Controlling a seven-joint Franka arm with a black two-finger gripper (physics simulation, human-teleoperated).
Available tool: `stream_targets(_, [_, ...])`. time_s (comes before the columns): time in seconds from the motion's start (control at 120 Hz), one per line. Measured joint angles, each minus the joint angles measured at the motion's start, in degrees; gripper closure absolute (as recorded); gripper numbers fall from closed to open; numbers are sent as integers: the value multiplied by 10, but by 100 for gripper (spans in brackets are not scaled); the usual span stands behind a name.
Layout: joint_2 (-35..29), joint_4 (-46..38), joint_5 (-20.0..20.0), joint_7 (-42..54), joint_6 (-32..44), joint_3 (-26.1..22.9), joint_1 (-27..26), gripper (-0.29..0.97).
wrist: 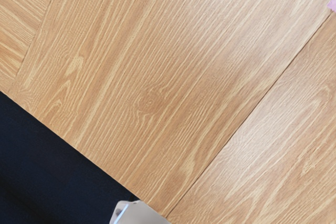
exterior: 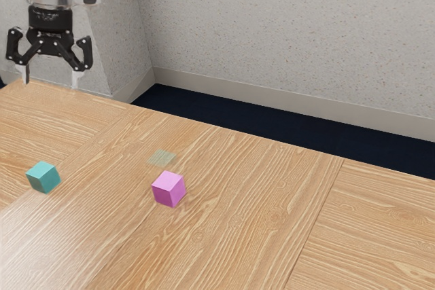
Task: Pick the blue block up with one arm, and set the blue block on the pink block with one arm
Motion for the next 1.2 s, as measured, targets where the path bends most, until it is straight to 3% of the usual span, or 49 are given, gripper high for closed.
stream_targets(0.175, [-20, 17, -40, -121, 81, 10, 7, 0])
stream_targets(0.333, [-54, 24, -80, -204, 38, 7, -4, 0])
stream_targets(0.392, [-128, -91, -76, -225, 51, 13, -7, 0])
stream_targets(0.5, [-242, -363, -72, -241, 145, 20, 44, 0])
stream_targets(0.592, [-287, -475, -72, -241, 223, 20, 79, 0])
stream_targets(0.675, [-301, -517, -73, -236, 278, 21, 107, 0])
stream_targets(0.842, [-301, -539, -63, -136, 340, 21, 177, 0])
stream_targets(1.075, [-300, -552, -20, 157, 406, 32, 197, 0])
stream_targets(1.2, [-255, -555, 7, 280, 453, 37, 207, 0])
